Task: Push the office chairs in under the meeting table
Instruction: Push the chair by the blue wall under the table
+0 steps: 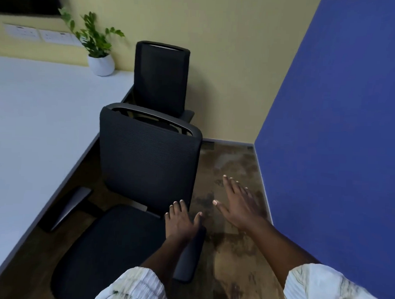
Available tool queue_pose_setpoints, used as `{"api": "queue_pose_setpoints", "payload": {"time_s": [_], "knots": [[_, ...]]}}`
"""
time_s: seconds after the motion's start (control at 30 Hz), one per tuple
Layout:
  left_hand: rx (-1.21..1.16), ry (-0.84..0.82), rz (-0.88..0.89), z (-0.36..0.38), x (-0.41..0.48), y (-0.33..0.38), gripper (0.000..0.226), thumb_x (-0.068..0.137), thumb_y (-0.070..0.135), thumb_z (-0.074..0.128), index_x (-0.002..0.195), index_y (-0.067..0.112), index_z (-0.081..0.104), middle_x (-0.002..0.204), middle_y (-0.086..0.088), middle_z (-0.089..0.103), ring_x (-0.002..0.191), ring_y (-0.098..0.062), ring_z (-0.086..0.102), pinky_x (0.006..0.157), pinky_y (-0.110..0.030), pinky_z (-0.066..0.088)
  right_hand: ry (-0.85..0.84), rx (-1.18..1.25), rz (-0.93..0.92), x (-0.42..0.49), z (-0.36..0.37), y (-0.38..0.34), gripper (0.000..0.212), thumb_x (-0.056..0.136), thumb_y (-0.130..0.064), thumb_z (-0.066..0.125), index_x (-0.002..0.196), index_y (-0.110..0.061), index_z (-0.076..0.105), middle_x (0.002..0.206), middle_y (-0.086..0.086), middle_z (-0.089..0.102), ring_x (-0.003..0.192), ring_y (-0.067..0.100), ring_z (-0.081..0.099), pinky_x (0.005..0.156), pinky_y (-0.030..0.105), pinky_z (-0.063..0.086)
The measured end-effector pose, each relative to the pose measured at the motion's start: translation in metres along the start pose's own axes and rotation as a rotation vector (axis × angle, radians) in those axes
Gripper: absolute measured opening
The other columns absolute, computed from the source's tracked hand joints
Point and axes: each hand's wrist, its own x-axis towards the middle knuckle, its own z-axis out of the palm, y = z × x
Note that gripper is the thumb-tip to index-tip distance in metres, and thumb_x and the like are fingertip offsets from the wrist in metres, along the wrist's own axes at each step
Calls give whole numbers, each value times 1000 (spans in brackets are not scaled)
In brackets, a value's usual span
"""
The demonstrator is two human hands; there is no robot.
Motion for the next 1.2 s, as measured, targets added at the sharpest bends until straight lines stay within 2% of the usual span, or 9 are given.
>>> {"api": "queue_pose_setpoints", "payload": {"time_s": [0.27, 0.47, 0.6, 0.77, 0.87, 0.93, 1.03, 1.13, 1.2], "knots": [[-44, 103, -216, -3, 61, 25, 87, 98, 66, 34, 158, 4, 20, 164, -16, 26, 151, -31, 24, 122, -45, 24, -15, -7, -248, 115, -20, 18, 86, 100, -63, 37, 163, -22, -5, 171, 10, 11, 156, 28, 15, 126, 49, 15], [-130, 177, -453, 3, 99, 46, 91, 96, 66, 40, 155, -1, 24, 159, -18, 34, 146, -31, 33, 118, -43, 32, -17, -3, -471, 200, -40, 28, 87, 99, -66, 36, 163, -21, -2, 170, 11, 14, 156, 29, 16, 124, 50, 15], [-150, 175, -533, 6, 113, 47, 101, 91, 71, 44, 157, -1, 17, 162, -18, 28, 149, -31, 29, 120, -44, 30, -15, 1, -609, 249, -64, 25, 89, 98, -69, 34, 163, -21, -3, 170, 12, 13, 156, 28, 15, 126, 51, 16], [-229, 145, -580, 5, 127, 44, 107, 90, 70, 48, 160, 2, 6, 168, -16, 14, 153, -29, 22, 122, -41, 27, -156, -51, -815, 300, -91, 19, 108, 86, -84, 39, 163, -24, -8, 171, 7, 10, 157, 21, 13, 126, 47, 21], [-305, 130, -574, 1, 135, 42, 111, 88, 69, 54, 161, 4, 1, 169, -13, 8, 153, -28, 21, 121, -38, 30, -186, -24, -897, 330, -103, 9, 120, 74, -98, 30, 163, -26, -7, 172, 4, 10, 157, 18, 14, 123, 50, 27], [-371, 120, -574, -3, 141, 37, 116, 85, 68, 58, 161, 5, -2, 170, -11, 5, 153, -26, 21, 121, -36, 30, -193, 27, -923, 352, -106, -7, 119, 73, -101, 26, 163, -29, -5, 171, 2, 11, 156, 18, 17, 121, 51, 30], [-474, 92, -588, -12, 148, 28, 125, 80, 72, 63, 161, 6, -6, 170, -9, 1, 154, -25, 19, 120, -31, 29, -211, 112, -894, 383, -108, -46, 111, 79, -95, 30, 163, -31, -3, 170, 2, 14, 153, 21, 25, 117, 51, 36], [-526, 93, -620, -20, 156, 26, 129, 77, 76, 63, 161, 6, -6, 170, -8, 3, 154, -25, 20, 121, -30, 28, -269, 166, -876, 408, -104, -94, 102, 89, -77, 49, 163, -26, 0, 166, 8, 24, 142, 29, 44, 111, 47, 43], [-534, 119, -660, -24, 164, 31, 128, 77, 76, 63, 161, 6, -2, 169, -9, 9, 152, -25, 25, 119, -31, 31, -347, 160, -879, 418, -98, -127, 101, 92, -69, 57, 164, -23, 1, 161, 11, 35, 136, 31, 50, 109, 46, 45]]}}
